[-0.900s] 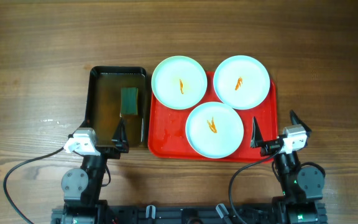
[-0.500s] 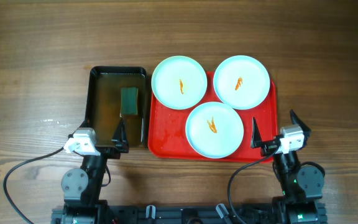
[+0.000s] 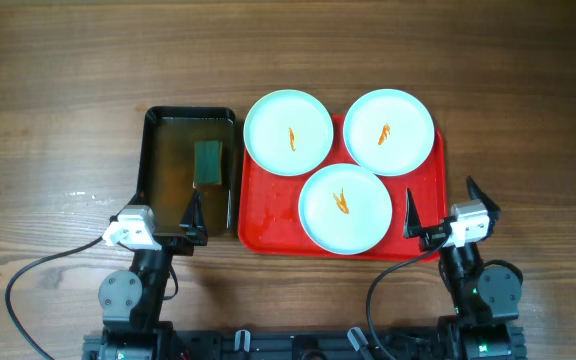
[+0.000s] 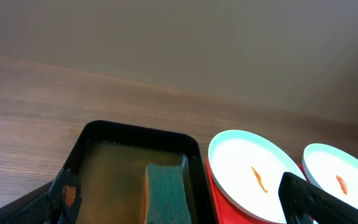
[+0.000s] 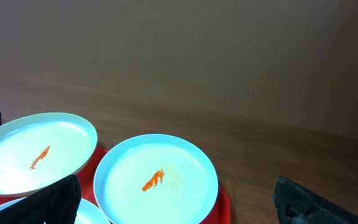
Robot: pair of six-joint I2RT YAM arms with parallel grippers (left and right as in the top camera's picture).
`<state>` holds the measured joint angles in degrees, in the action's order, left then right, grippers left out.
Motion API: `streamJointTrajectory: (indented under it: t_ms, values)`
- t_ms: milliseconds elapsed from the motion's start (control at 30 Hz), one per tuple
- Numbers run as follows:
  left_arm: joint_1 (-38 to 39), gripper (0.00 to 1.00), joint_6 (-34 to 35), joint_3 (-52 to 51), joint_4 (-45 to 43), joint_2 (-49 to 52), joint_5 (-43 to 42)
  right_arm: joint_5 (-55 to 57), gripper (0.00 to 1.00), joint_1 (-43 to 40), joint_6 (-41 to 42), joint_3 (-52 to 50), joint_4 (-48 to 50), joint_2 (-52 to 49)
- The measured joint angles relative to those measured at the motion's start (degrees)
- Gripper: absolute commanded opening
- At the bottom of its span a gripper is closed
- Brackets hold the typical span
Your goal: Clean dirty plates on tray and stack at the side
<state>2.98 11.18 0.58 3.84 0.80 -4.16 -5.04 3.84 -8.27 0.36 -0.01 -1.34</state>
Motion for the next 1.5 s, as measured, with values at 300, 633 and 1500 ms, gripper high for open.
streamJointTrajectory:
  t_ms: [300,633,1500]
  values:
    - [0.0,1.0,0.0,0.0,0.0,0.0,0.0,0.0,1.0,0.0,0.0,0.0,0.0,0.0]
    - [0.0,1.0,0.0,0.0,0.0,0.0,0.0,0.0,0.99,0.0,0.0,0.0,0.0,0.0]
    - [0.0,1.0,0.0,3.5,7.5,1.5,0.4,-0.1,1.0,0.0,13.8,3.9,-11.1,-3.9]
